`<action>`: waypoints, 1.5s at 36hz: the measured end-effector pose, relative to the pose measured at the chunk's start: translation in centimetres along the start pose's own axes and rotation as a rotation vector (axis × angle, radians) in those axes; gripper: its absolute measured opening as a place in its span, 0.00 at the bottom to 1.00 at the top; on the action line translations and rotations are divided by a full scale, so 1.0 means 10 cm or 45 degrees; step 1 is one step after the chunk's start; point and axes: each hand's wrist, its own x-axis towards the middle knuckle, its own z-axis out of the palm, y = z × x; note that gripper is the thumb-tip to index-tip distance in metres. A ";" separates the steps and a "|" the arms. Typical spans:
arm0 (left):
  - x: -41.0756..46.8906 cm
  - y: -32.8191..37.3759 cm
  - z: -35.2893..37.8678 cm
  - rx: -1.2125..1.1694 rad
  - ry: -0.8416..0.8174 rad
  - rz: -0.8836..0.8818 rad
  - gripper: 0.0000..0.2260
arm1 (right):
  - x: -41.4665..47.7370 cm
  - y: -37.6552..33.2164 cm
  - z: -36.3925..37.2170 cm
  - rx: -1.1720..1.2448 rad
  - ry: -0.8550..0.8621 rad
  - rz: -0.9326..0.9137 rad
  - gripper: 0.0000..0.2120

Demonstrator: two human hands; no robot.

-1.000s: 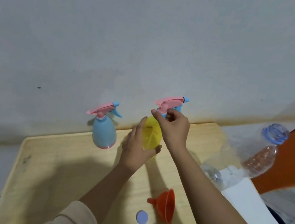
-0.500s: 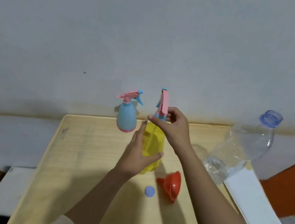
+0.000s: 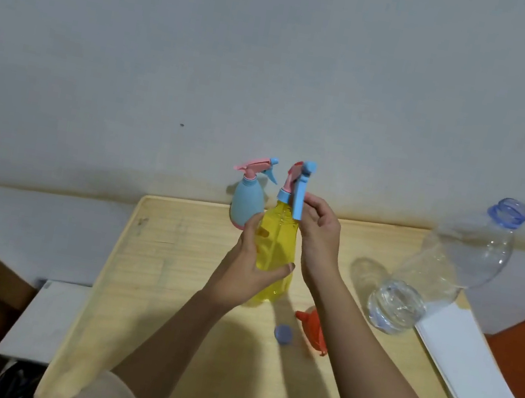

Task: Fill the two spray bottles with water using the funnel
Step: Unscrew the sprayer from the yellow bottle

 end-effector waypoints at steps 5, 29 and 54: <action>0.06 -0.03 -0.13 0.103 -0.024 0.068 0.42 | -0.03 0.08 0.16 -0.090 -0.065 -0.029 0.08; 0.30 -0.92 -0.42 0.021 0.348 -0.148 0.46 | 0.84 0.06 0.13 -0.029 0.340 0.115 0.08; -0.01 -1.11 -0.08 -0.180 0.267 -0.028 0.37 | 0.25 1.65 -0.23 -1.142 0.176 0.403 0.12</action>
